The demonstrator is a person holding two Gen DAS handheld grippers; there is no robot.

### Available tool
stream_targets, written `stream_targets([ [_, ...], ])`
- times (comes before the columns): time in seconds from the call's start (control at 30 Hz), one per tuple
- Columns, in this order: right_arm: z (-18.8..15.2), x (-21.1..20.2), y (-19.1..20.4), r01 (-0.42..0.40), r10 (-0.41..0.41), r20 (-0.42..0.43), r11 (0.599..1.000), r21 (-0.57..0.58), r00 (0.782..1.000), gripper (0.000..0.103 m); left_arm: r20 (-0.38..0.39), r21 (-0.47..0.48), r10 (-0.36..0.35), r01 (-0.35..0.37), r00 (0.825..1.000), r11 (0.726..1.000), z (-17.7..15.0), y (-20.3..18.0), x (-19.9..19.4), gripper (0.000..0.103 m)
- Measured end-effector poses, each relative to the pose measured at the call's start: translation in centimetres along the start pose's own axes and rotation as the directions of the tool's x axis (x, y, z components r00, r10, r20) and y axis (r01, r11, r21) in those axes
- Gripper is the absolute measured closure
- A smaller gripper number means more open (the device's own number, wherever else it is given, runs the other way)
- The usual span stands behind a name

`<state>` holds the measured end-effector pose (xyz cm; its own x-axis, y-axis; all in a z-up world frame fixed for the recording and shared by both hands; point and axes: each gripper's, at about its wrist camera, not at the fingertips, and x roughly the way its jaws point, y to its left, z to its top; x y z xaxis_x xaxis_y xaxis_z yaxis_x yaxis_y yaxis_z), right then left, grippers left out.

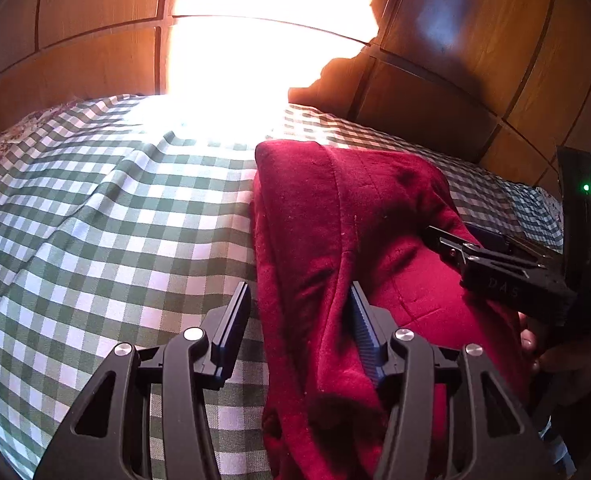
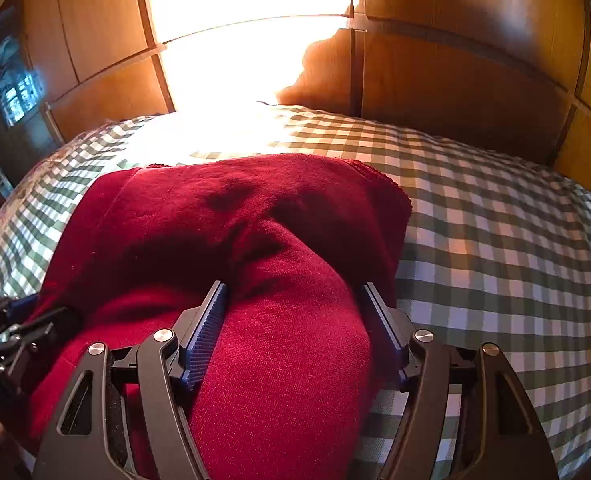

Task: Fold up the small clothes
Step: 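Release both tools and press the folded bundle flat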

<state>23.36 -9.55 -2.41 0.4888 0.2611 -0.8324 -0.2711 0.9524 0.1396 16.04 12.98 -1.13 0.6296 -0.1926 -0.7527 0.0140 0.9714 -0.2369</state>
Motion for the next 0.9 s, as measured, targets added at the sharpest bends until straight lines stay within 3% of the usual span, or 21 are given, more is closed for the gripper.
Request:
stream_targets([
  [0.07,0.0,-0.6,-0.1,0.01,-0.01,0.012,1.0,0.01,1.0,0.03,0.014,0.007,0.021,-0.021,1.0,1.0,0.0,0.0,-0.6,0.049],
  [0.33,-1.4,-4.5,0.2,0.017,-0.014,0.075,0.999,-0.039,0.997,0.025,0.024,-0.001,0.041,-0.041,0.999,0.999,-0.1,0.5,-1.2,0.041],
  [0.57,-4.3,-7.2,-0.8,-0.062,0.061,0.07,0.998,0.009,0.996,0.013,0.024,-0.007,0.053,-0.053,0.998,0.999,-0.5,0.5,-1.5,0.035],
  [0.9,-8.0,-7.5,-1.5,-0.184,0.186,-0.006,0.976,0.117,0.982,0.013,0.005,-0.017,0.048,-0.047,0.999,0.999,-0.9,0.6,-0.9,0.032],
])
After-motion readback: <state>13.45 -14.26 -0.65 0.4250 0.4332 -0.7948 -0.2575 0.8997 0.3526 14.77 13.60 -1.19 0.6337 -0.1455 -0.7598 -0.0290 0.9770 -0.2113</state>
